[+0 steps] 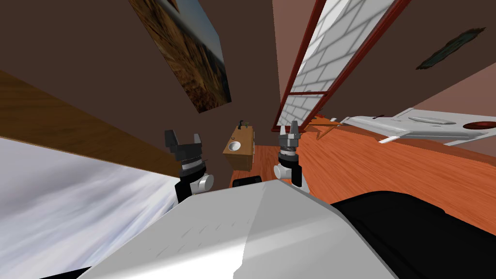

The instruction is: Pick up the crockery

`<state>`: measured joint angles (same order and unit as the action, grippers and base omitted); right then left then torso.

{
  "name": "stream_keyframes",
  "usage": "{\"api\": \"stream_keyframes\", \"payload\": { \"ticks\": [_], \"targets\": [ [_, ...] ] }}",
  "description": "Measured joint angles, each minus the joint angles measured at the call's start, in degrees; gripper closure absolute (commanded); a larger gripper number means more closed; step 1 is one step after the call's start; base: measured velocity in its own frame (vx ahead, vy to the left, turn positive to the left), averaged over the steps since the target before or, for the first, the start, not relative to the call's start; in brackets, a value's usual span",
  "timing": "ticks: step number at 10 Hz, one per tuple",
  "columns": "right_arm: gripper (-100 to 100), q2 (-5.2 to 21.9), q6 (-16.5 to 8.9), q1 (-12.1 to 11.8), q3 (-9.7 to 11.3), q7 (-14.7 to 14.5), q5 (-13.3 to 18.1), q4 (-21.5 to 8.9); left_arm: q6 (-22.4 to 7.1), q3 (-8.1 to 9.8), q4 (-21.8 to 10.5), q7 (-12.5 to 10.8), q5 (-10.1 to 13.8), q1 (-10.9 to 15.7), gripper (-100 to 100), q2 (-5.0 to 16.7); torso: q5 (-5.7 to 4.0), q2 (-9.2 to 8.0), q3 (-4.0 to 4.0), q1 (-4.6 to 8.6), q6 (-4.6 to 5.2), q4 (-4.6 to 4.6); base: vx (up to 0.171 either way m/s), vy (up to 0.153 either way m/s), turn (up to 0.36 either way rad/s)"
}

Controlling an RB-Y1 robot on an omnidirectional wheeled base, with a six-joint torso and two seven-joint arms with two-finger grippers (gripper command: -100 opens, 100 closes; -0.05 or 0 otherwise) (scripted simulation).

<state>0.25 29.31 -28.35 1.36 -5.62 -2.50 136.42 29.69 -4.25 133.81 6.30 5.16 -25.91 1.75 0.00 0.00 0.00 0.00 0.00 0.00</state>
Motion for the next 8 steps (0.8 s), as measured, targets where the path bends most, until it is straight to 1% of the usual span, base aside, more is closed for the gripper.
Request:
{"api": "stream_keyframes", "payload": {
  "ticks": [1, 2, 4, 7, 8],
  "targets": [
    [0, 0.00, 0.00, 0.00, 0.00, 0.00, 0.00, 0.00, -0.91, 0.01, -0.12, 0.05, -0.10, -0.13, -100, 0.89, 0.00, -0.05, 0.02, -0.01, 0.01, -0.01, -0.031, 0.007, -0.058],
    [0, 0.00, 0.00, 0.00, 0.00, 0.00, 0.00, 0.00, -2.48, 0.32, -0.86, 0.18, -0.18, 0.77, -100, 1.59, 0.01, -0.09, 0.05, -0.03, 0.01, -0.02, -0.036, 0.008, -0.042],
    [0, 0.00, 0.00, 0.00, 0.00, 0.00, 0.00, 0.00, -5.10, 1.13, -2.13, 0.03, -0.08, 1.53, -100, 3.02, 0.01, -0.12, 0.07, -0.04, 0.01, -0.03, -0.033, 0.006, -0.052],
    [0, 0.00, 0.00, 0.00, 0.00, 0.00, 0.00, 0.00, -8.94, 1.26, -3.84, 0.39, -0.52, 2.74, -100, 3.93, 0.01, -0.08, 0.05, -0.02, 0.00, -0.02, -0.022, 0.004, -0.032],
    [0, 0.00, 0.00, 0.00, 0.00, 0.00, 0.00, 0.00, -10.32, 1.59, -4.20, 0.31, -0.46, 3.09, -100, 4.40, 0.01, -0.06, 0.04, -0.03, 0.00, -0.01, -0.018, 0.008, -0.062]
  ]
}}
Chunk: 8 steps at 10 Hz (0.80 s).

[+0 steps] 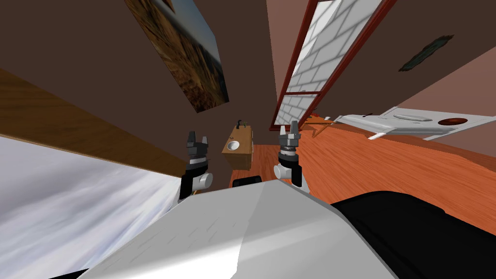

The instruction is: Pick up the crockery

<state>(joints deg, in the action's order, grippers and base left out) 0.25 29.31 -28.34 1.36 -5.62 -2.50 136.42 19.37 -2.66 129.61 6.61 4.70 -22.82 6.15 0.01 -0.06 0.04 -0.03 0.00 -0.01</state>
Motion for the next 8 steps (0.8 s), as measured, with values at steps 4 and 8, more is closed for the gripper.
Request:
{"api": "stream_keyframes", "payload": {
  "ticks": [4, 8],
  "targets": [
    [0, 0.00, 0.00, 0.00, 0.00, 0.00, 0.00, 0.00, -6.76, 0.20, -2.12, 0.33, -0.52, 2.40, -100, 0.76, 0.00, 0.04, -0.02, 0.01, 0.00, 0.01, -0.012, 0.004, -0.036],
    [0, 0.00, 0.00, 0.00, 0.00, 0.00, 0.00, 0.00, -11.98, 0.78, -4.51, 0.05, -0.53, 4.22, -100, 1.81, 0.00, 0.07, -0.04, 0.00, 0.00, 0.02, -0.003, 0.003, -0.026]
  ]
}}
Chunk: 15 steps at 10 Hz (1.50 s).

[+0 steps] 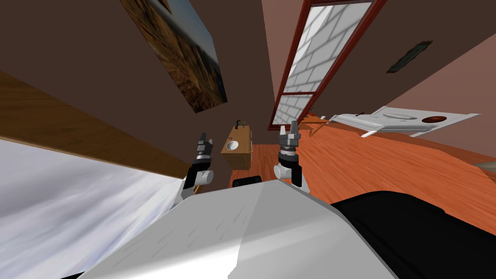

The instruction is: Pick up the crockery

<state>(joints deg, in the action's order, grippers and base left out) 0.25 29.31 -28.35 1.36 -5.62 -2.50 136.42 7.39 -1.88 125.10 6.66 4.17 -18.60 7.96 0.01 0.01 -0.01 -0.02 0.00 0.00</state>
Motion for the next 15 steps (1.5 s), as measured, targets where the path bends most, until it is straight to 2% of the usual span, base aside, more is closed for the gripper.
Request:
{"api": "stream_keyframes", "payload": {
  "ticks": [1, 5, 8, 11, 15],
  "targets": [
    [0, 0.00, 0.00, 0.00, 0.00, 0.00, 0.00, 0.00, -1.07, 0.05, -0.30, -0.11, 0.04, -0.06, -100, 0.27, 0.00, 0.00, 0.00, 0.00, -0.01, 0.00, 0.002, 0.004, -0.036],
    [0, 0.00, 0.00, 0.00, 0.00, 0.00, 0.00, 0.00, -6.81, 0.33, -2.85, -0.30, -0.10, 2.37, -100, 0.74, 0.00, 0.02, -0.01, 0.00, -0.01, 0.00, 0.004, 0.004, -0.027],
    [0, 0.00, 0.00, 0.00, 0.00, 0.00, 0.00, 0.00, -11.69, 0.37, -5.51, -0.28, -0.46, 5.01, -100, 0.50, 0.00, 0.04, -0.03, 0.00, 0.00, 0.01, 0.007, 0.004, -0.027],
    [0, 0.00, 0.00, 0.00, 0.00, 0.00, 0.00, 0.00, -17.50, 0.69, -6.35, -0.67, -0.37, 6.74, -100, 0.84, 0.00, 0.04, -0.02, 0.01, -0.01, 0.01, 0.011, 0.005, -0.027],
    [0, 0.00, 0.00, 0.00, 0.00, 0.00, 0.00, 0.00, -24.02, 0.49, -9.65, -0.79, -0.85, 9.15, -100, 0.23, 0.00, 0.05, -0.03, 0.01, -0.01, 0.01, 0.013, 0.005, -0.027]
  ]
}}
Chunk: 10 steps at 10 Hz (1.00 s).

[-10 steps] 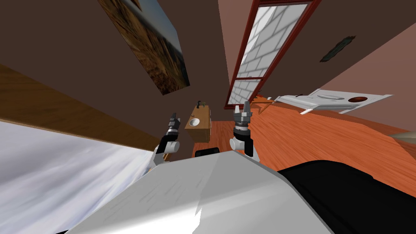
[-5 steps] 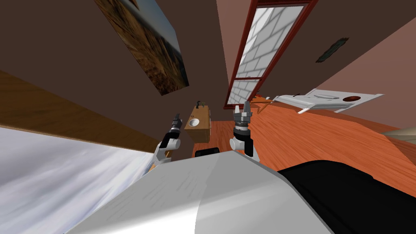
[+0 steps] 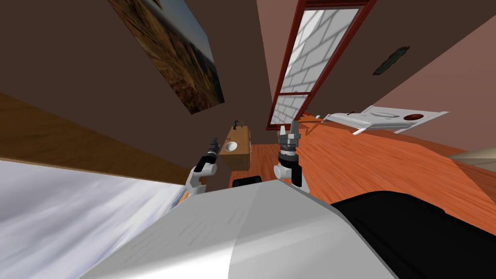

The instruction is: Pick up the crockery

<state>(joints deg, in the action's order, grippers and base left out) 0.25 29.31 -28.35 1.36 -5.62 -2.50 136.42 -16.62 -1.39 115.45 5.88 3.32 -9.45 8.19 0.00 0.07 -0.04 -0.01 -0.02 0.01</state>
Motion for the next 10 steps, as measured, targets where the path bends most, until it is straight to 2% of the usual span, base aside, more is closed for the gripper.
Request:
{"api": "stream_keyframes", "payload": {
  "ticks": [2, 10],
  "targets": [
    [0, 0.00, 0.00, 0.00, 0.00, 0.00, 0.00, 0.00, -3.23, 0.22, -1.43, -0.34, 0.36, 1.34, -100, 0.47, 0.00, 0.00, 0.00, -0.02, -0.01, 0.00, 0.014, 0.006, -0.025],
    [0, 0.00, 0.00, 0.00, 0.00, 0.00, 0.00, 0.00, -16.10, 0.01, -6.33, -0.98, -0.28, 6.08, -100, -0.86, 0.00, 0.03, -0.02, -0.01, 0.00, 0.01, 0.016, 0.005, -0.017]
  ]
}}
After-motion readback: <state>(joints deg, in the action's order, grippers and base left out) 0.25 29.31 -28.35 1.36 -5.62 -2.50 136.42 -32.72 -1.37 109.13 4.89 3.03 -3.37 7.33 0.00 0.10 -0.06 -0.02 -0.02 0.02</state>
